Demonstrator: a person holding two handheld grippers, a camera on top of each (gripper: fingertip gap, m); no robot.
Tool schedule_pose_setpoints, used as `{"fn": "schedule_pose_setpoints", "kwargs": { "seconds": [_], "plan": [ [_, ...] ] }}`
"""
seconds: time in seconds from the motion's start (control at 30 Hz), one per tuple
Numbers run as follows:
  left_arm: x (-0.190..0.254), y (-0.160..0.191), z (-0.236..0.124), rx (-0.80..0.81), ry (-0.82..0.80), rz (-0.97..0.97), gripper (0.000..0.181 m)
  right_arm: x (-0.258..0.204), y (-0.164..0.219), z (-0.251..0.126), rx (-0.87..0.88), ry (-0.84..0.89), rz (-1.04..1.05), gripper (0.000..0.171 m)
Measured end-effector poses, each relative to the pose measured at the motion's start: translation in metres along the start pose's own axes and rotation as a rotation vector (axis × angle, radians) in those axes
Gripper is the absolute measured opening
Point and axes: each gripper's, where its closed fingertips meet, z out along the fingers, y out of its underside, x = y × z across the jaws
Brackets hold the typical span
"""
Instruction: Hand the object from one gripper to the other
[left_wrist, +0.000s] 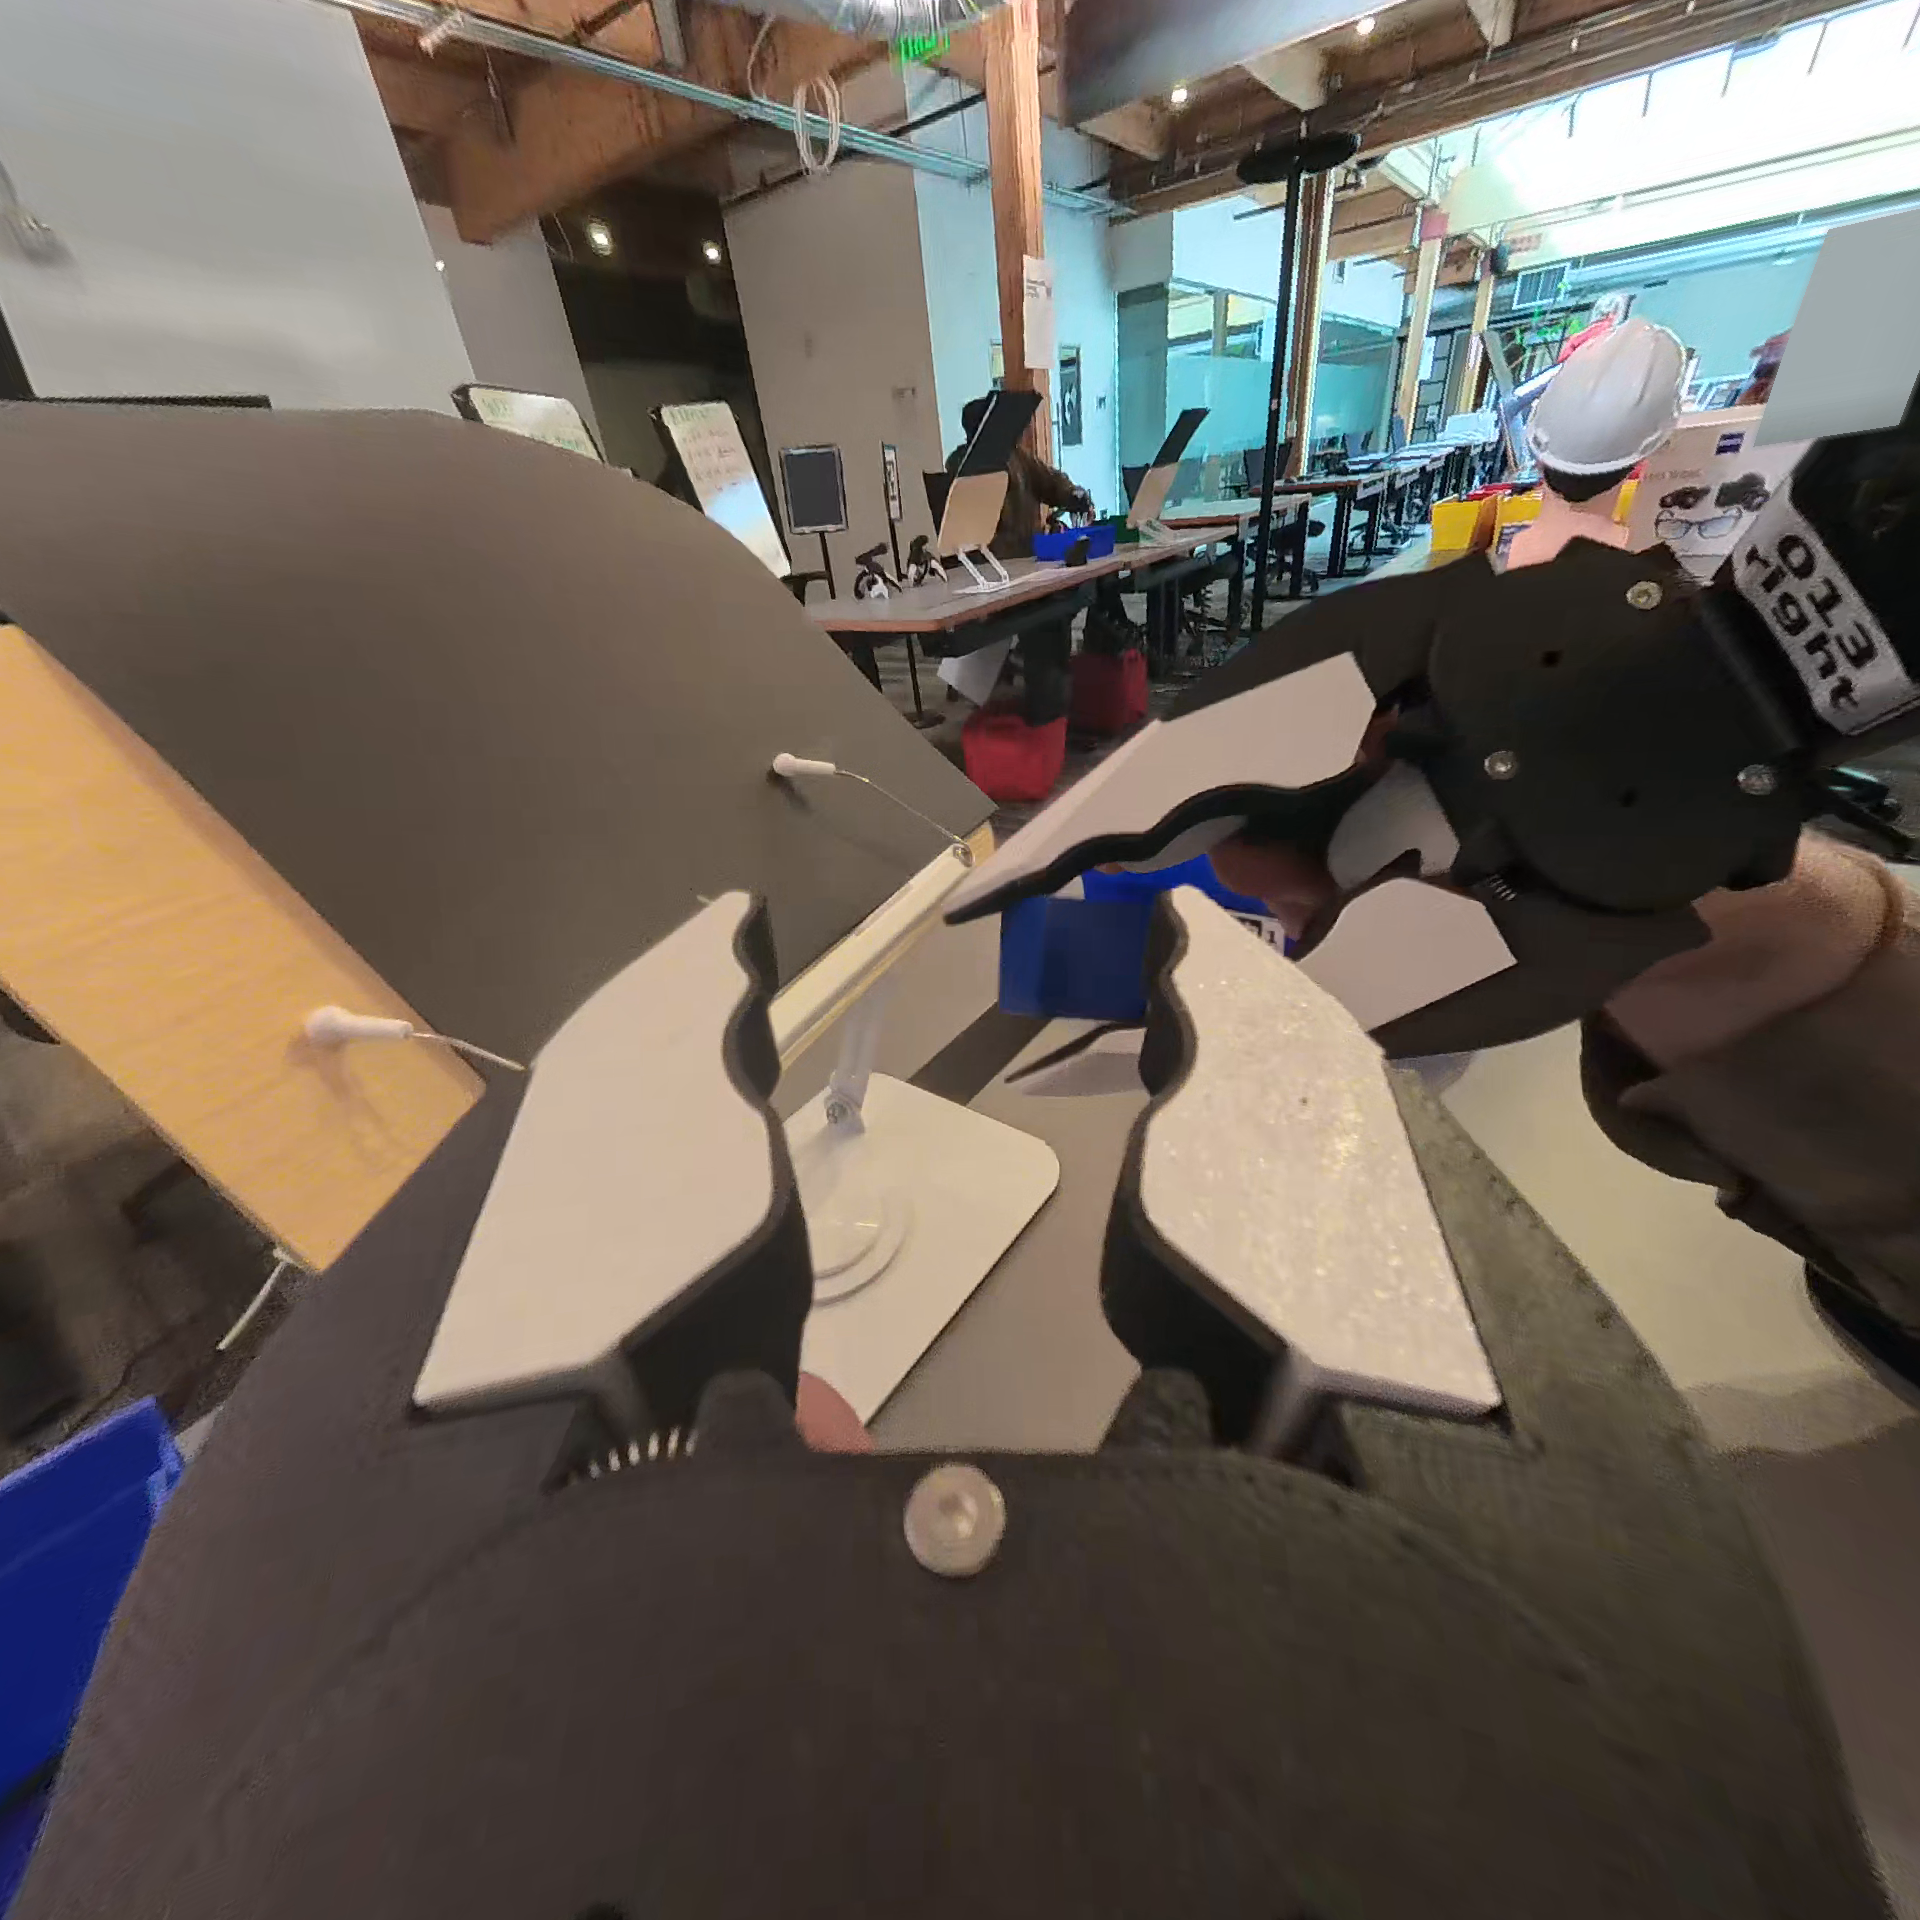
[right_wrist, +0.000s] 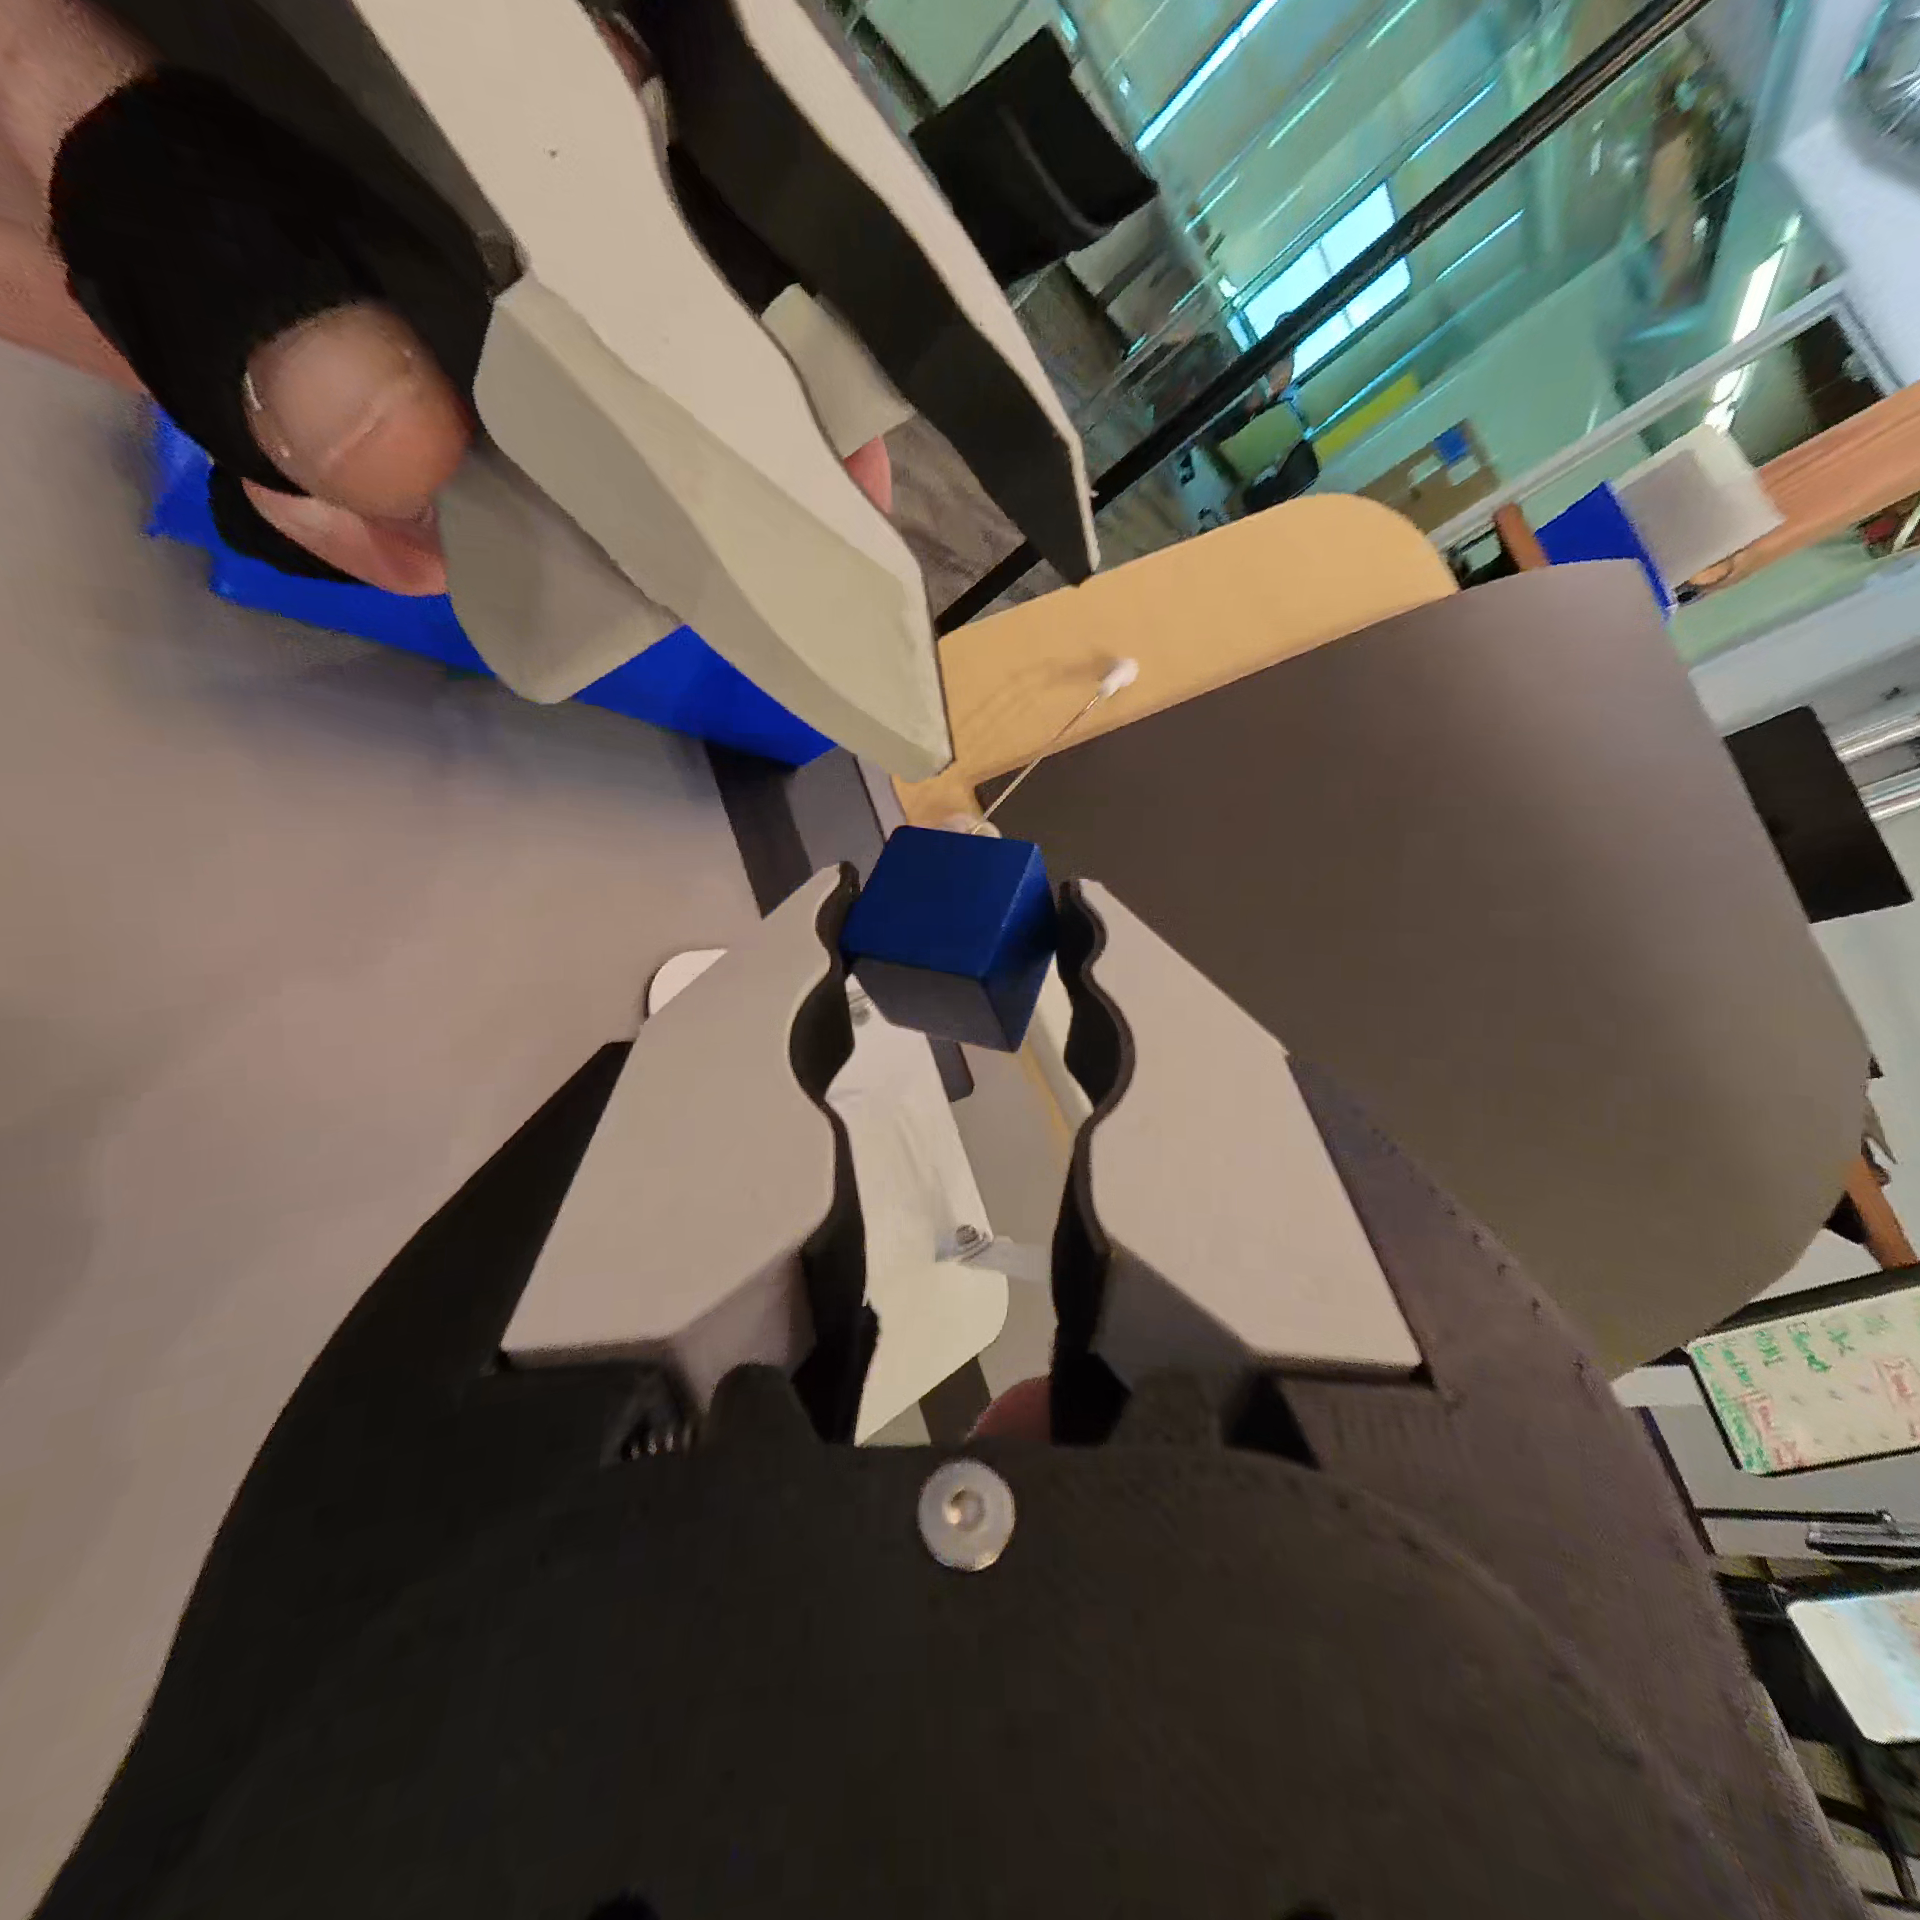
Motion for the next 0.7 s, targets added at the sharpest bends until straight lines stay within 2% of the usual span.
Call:
{"fn": "schedule_pose_setpoints", "kwargs": {
  "seconds": [0.33, 0.7],
  "plan": [
    [0.006, 0.014, 0.007, -0.067, 0.016, 0.011, 0.066, -0.006, 0.007, 0.004, -0.034, -0.036, -0.004, 0.036],
    [0.012, 0.006, 0.004, -0.073, 0.032, 0.011, 0.063, 0.001, -0.018, -0.003, 0.066, 0.142, -0.283, 0.035]
  ]
}}
